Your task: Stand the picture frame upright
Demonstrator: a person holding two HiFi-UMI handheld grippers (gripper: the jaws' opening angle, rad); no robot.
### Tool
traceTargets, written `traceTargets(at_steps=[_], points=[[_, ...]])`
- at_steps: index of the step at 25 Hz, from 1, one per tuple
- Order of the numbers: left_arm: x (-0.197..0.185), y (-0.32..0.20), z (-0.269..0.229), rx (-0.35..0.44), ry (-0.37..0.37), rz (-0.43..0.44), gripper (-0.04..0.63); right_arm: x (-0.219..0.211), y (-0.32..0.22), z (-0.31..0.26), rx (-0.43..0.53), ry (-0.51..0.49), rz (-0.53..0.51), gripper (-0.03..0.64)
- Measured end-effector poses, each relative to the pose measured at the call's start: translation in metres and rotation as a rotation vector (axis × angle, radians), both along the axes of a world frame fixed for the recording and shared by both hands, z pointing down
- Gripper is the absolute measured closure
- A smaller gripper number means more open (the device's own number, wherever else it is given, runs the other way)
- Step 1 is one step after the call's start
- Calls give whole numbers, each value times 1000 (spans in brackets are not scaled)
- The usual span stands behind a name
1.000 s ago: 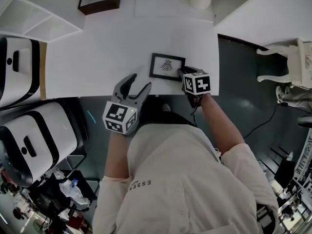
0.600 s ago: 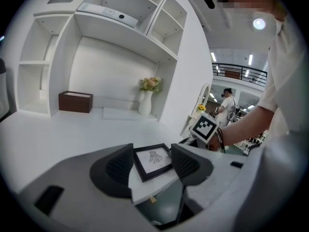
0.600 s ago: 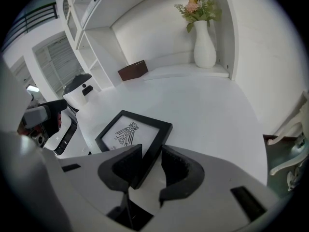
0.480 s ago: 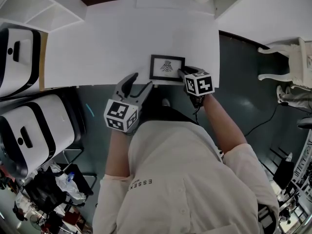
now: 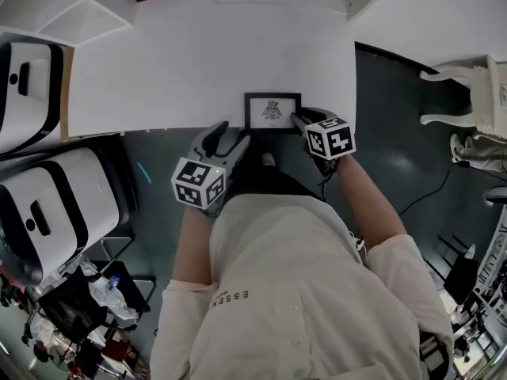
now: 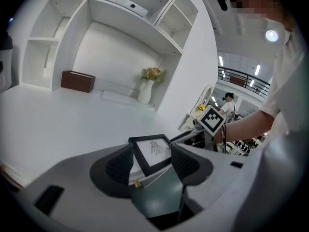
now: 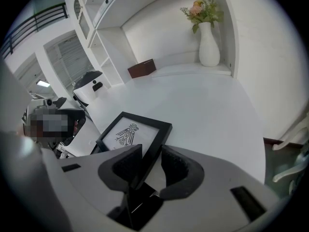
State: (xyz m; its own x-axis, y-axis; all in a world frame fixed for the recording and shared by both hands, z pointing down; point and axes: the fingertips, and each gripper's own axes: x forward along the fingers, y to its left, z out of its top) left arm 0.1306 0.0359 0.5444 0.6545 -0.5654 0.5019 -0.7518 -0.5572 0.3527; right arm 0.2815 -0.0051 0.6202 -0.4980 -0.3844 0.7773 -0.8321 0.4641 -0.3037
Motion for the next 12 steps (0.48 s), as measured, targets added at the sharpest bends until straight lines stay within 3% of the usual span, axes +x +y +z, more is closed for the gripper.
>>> traceTargets(at_steps=[5, 12], points=[[2, 9, 22, -95, 75, -18, 354, 1, 5, 0, -5, -1, -21, 482], [6, 8, 48, -240, 239, -64, 361, 4, 15, -1, -22, 12, -59, 483]])
